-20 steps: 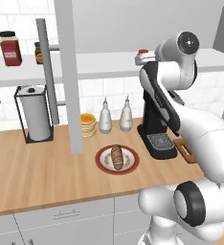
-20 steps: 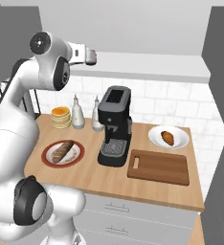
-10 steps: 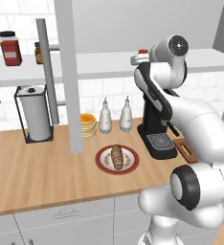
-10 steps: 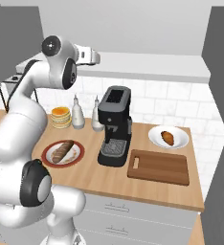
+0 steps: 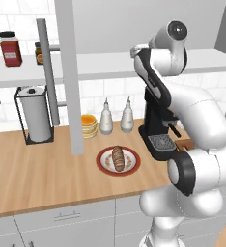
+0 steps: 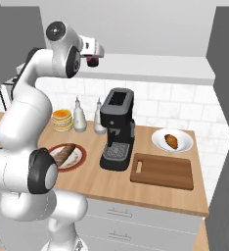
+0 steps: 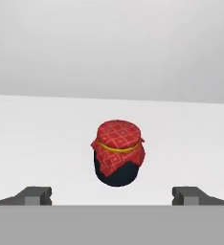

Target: From the different types of pastries on the counter, select a croissant and place it on the cutting board. Then retrieve a jar of jam from the cabinet and place it alongside the croissant on the cutting board.

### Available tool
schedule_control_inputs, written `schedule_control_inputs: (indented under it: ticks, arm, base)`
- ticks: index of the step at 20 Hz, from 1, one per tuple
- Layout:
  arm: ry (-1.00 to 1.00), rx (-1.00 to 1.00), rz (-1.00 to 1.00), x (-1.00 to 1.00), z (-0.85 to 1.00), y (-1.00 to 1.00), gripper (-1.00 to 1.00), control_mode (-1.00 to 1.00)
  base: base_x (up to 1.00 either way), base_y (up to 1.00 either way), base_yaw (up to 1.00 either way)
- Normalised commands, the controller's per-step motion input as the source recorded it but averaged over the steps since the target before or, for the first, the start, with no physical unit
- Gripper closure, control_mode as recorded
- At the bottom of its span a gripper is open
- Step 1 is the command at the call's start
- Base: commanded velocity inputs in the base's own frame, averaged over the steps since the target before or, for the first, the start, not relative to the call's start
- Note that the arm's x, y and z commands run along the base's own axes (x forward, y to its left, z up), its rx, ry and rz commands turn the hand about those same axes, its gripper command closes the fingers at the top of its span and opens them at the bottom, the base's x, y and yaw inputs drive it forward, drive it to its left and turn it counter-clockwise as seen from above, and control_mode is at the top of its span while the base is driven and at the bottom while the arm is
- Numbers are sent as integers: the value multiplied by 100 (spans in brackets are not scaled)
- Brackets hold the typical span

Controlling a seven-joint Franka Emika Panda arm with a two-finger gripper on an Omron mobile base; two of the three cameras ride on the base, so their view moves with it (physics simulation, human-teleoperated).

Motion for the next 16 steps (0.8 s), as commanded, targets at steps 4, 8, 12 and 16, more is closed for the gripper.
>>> schedule_control_inputs:
  ticks: [4, 8, 12, 16]
  arm:
    - [0, 3, 0, 26, -6, 0, -100, -100]
    - [0, 5, 0, 42, -20, -1, -100, -100]
    - [0, 7, 0, 50, -14, -9, -100, -100]
    - [0, 7, 0, 40, -4, -9, -100, -100]
  base:
    - [0, 0, 0]
    - [0, 0, 0]
    - [0, 0, 0]
    - [0, 0, 0]
